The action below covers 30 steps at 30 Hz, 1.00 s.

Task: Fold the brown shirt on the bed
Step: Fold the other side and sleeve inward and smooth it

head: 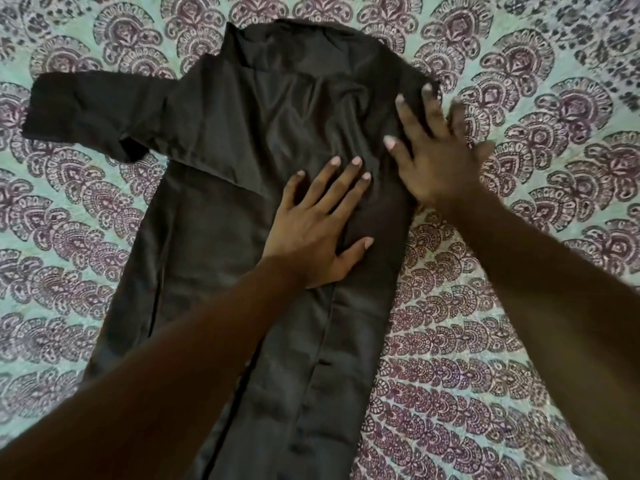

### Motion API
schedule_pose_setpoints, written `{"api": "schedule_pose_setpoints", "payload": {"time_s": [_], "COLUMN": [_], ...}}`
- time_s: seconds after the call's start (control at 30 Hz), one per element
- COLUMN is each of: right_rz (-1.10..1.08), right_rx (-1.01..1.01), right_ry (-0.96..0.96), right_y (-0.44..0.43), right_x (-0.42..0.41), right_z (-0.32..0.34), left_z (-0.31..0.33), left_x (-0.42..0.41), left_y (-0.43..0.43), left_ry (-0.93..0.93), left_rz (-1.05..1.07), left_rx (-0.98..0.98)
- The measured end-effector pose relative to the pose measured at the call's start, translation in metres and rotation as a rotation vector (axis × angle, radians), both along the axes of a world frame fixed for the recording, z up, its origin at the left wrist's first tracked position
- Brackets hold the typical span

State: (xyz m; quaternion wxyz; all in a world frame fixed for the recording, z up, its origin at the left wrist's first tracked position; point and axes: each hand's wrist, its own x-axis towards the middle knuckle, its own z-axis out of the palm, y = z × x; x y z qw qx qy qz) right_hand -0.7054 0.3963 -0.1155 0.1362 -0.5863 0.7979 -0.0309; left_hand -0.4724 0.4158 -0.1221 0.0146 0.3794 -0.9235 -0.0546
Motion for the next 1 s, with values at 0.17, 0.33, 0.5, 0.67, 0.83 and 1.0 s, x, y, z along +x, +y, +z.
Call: {"api": "schedule_pose_setpoints", "payload": {"time_s": [0.17, 0.33, 0.5, 0.67, 0.83, 1.0], "right_rz": [-0.024, 0.015, 0.110, 0.243, 0.115, 0.104], "right_rx": [0.045, 0.014, 0.076, 0.116, 0.130, 0.181], "right_ry": [0.001, -0.016, 0.040, 0.074, -0.027, 0.012], "right_y": [0.043, 0.147, 0.224, 0.298, 0.349, 0.393], "right_x": [0.027, 0.087, 0.137, 0.189, 0.211, 0.250], "right_z": [-0.002, -0.002, 0.004, 0.015, 0.023, 0.027], "left_z": [-0.007, -0.001, 0.002, 0.028, 0.027, 0.029], "left_x": [0.008, 0.007, 0.008, 0.046, 0.126, 0.196], "left_y": [0.028, 0.006, 0.003, 0.076, 0.188, 0.246], "left_ry": [-0.018, 0.004, -0.036, 0.124, 0.085, -0.087], "left_rz": [-0.008, -0.005, -0.020, -0.035, -0.262, -0.301], "left_rx": [0.001, 0.028, 0.057, 0.008, 0.119, 0.245]}}
